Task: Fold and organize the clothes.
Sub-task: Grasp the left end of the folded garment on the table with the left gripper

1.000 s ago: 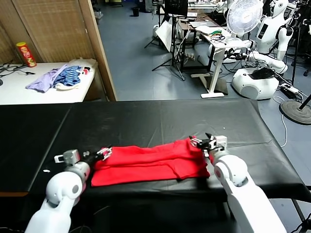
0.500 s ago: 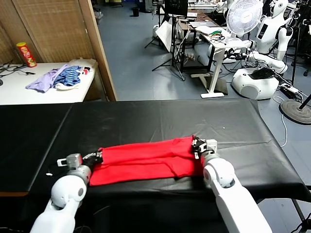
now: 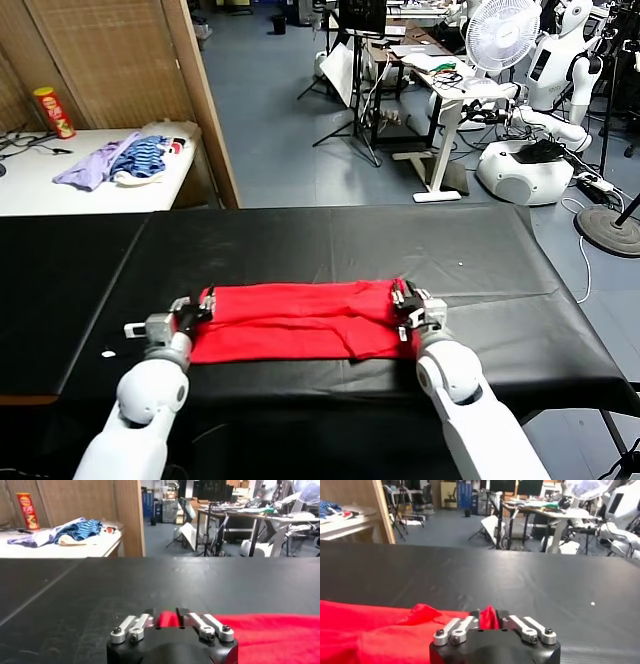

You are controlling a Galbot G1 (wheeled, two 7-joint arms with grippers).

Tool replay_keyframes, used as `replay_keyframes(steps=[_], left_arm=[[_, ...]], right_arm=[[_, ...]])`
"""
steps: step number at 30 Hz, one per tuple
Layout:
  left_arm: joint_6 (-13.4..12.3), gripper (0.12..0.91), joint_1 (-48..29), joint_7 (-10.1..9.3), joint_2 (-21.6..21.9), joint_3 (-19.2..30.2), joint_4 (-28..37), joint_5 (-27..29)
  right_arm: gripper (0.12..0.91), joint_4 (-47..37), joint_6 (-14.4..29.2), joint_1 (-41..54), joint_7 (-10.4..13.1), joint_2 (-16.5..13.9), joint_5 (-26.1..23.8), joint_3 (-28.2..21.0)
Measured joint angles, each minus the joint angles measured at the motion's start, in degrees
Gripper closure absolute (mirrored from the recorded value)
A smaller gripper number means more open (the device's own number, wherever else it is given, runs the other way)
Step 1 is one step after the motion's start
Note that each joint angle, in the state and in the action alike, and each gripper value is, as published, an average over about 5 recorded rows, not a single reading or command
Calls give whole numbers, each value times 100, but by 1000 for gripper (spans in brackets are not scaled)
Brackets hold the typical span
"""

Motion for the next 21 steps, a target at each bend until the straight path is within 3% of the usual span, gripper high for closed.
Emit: replay_keyframes(steps=[2,5,9,13,16,21], left_arm=[[11,308,84,-2,25,-72,-105,-170],[105,243,273,-24,9,-197,-312,-548],[218,233,572,-41,-96,-324,-525,-980],[205,232,819,3,-243,-366,-570,-966],[168,262,952,79,-363,-371,-558,-772],[79,497,1064,133,-536,-356,-513,-449]], right_arm=[[265,172,-1,-126,-3,-38,52,61],[232,395,-4,-299,-6,-78,134,145],[228,621,-29,-452,10,-79,259,202],[227,796,-50,-522,4,-71,286,194],[227,899,-58,-539,-2,-69,314,188],[227,1014,-64,-542,-5,-72,329,181]])
